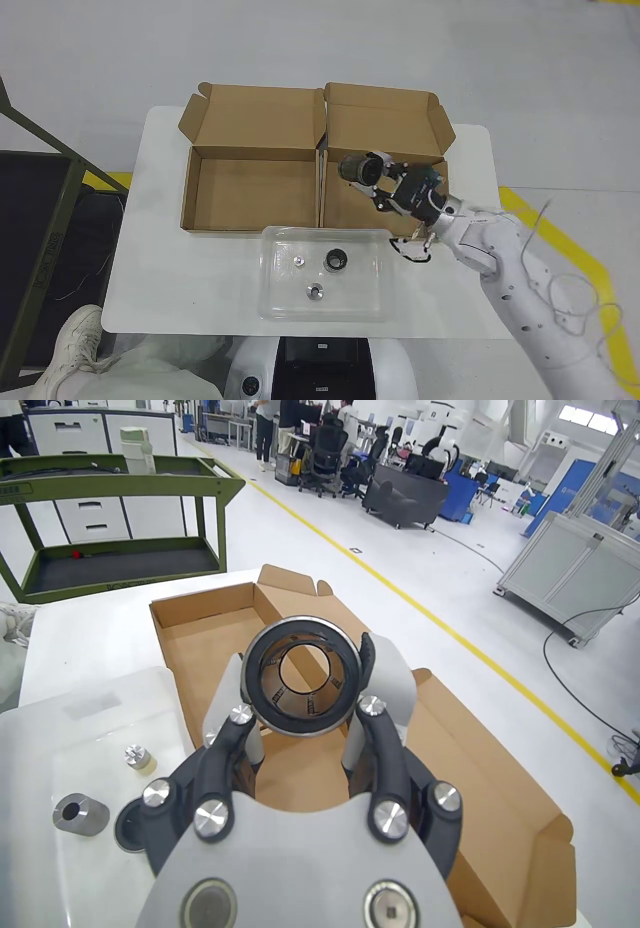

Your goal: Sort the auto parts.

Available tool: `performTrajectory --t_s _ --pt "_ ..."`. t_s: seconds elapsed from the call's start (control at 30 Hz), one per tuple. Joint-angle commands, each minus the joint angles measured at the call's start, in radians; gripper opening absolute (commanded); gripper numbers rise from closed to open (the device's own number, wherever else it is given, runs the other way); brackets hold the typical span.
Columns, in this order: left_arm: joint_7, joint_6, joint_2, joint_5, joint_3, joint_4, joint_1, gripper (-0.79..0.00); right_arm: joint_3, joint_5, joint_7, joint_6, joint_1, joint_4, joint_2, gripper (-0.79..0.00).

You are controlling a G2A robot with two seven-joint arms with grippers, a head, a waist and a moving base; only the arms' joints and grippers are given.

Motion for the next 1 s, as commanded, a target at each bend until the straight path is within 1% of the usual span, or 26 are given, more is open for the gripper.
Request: performTrajectory --t_s 0.0,0.27,0.43,0.67,0.97 --pt "0.000 0.000 0.000 0.000 0.000 0.000 0.000 0.000 -0.011 0.015 0.030 0.005 0.012 0.031 -0.004 -0.785" --pt "0.000 0.000 0.000 0.000 0.000 0.000 0.000 0.000 -0.079 0.108 0.165 0.001 0.112 0.193 -0.032 -0.785" --pt "0.000 0.000 0.000 0.000 0.000 0.000 0.000 0.000 -0.125 0.154 0.211 0.001 0.172 0.288 -0.053 -0.785" --pt "0.000 0.000 0.000 0.000 0.000 0.000 0.000 0.000 -0.183 0.180 0.290 0.024 0.232 0.367 -0.079 -0.785" --pt "0.000 0.000 0.000 0.000 0.000 0.000 0.000 0.000 -0.244 0.191 0.378 0.067 0.280 0.437 -0.110 -0.785"
